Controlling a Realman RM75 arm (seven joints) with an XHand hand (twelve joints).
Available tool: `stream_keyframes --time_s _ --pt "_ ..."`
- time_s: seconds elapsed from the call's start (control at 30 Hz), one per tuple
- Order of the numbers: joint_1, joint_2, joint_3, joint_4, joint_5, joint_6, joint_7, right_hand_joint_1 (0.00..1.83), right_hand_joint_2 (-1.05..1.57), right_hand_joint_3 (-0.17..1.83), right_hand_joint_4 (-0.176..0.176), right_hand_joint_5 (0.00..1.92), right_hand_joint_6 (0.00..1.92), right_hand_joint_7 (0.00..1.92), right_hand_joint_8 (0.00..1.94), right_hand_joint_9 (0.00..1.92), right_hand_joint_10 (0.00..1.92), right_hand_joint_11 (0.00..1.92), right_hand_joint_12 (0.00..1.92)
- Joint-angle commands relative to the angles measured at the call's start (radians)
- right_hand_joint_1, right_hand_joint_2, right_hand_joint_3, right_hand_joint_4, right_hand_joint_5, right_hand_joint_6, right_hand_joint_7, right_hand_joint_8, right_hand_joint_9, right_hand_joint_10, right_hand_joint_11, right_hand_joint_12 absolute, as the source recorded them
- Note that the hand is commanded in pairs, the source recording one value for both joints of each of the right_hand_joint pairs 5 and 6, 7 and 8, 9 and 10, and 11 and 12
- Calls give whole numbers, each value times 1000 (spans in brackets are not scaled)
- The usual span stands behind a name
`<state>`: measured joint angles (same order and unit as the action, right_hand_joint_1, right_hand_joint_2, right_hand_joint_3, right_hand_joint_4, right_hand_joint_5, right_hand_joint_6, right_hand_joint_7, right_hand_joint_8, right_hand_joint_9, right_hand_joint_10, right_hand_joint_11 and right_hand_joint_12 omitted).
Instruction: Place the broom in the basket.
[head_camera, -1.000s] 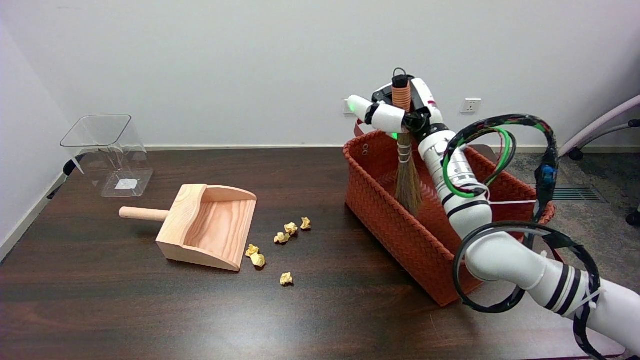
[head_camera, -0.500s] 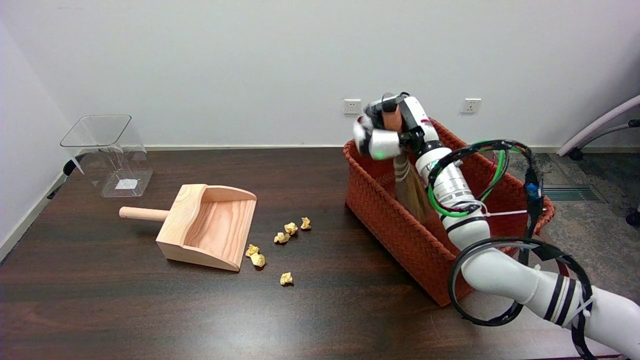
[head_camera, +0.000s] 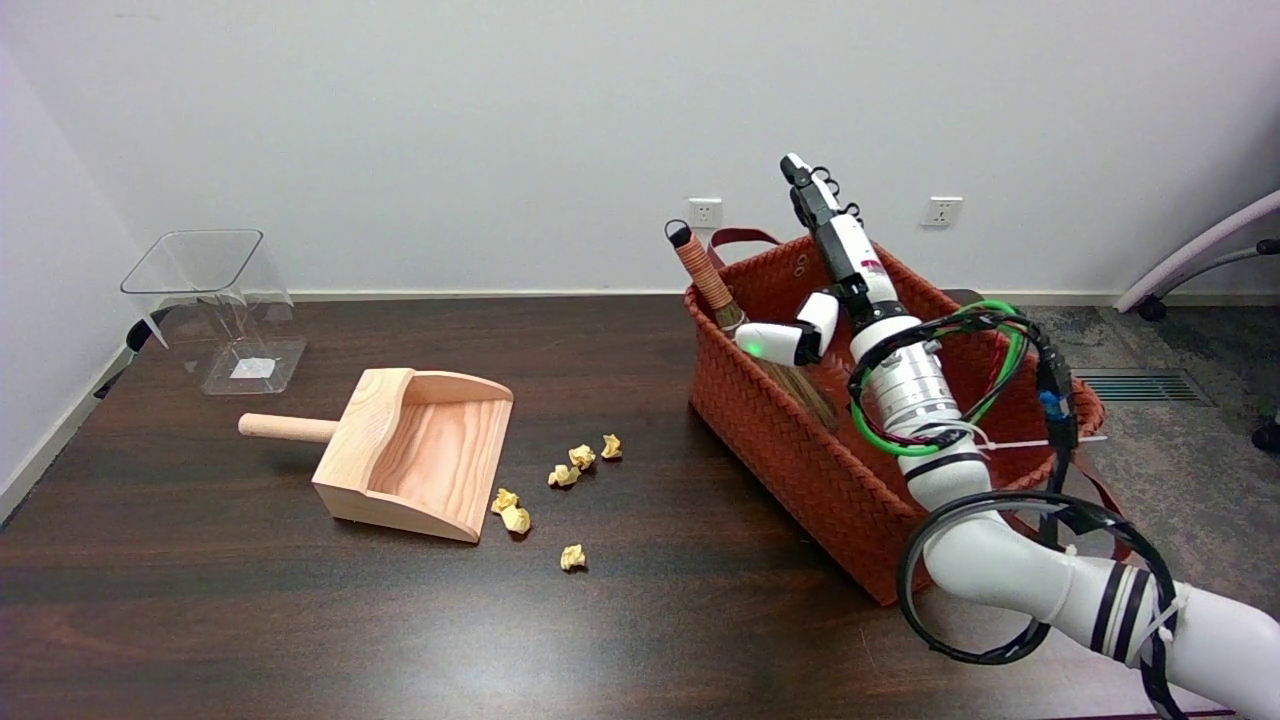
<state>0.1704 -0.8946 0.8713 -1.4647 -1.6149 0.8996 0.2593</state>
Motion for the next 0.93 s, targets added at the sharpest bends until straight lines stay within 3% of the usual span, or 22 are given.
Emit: stream_keyframes --time_s 0.03,0.43,0.63,0.93 --pt "-30 -1 78 -10 -63 55 55 1043 -864 1385 0 85 85 0 0 85 85 85 85" --pt "31 2 224 -162 -112 -21 45 1023 -827 1315 0 86 86 0 0 86 86 86 86" --pt "74 10 322 -147 -140 -102 47 1008 -788 1193 0 86 86 0 0 86 86 86 86" --pt "87 36 337 -64 -163 -61 56 952 -763 1159 0 85 85 0 0 85 85 85 85"
